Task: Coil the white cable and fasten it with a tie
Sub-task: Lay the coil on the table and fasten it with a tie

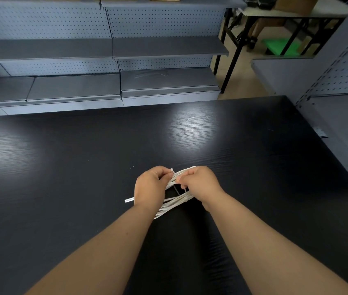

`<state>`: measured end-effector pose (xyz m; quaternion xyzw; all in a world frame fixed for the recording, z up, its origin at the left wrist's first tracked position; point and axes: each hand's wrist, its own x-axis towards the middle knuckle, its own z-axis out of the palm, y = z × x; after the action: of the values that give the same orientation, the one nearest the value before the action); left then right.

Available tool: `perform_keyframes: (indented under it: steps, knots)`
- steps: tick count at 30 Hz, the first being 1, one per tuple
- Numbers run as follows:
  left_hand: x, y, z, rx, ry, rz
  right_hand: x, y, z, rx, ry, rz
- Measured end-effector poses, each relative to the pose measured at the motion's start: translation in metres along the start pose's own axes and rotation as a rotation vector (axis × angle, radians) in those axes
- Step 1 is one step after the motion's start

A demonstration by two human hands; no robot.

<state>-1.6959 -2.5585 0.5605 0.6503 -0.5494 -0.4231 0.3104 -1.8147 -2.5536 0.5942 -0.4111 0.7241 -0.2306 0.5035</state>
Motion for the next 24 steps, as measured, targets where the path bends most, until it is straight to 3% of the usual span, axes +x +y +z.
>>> perform_keyframes:
  steps: [14, 24]
  knots:
    - [-0.003, -0.003, -0.005, 0.059, -0.056, 0.09, 0.0, 0.009, 0.005, 0.008, 0.094, -0.128]
    - [-0.011, -0.006, -0.019, 0.285, -0.286, 0.256, 0.001, 0.012, 0.007, -0.016, 0.165, -0.127]
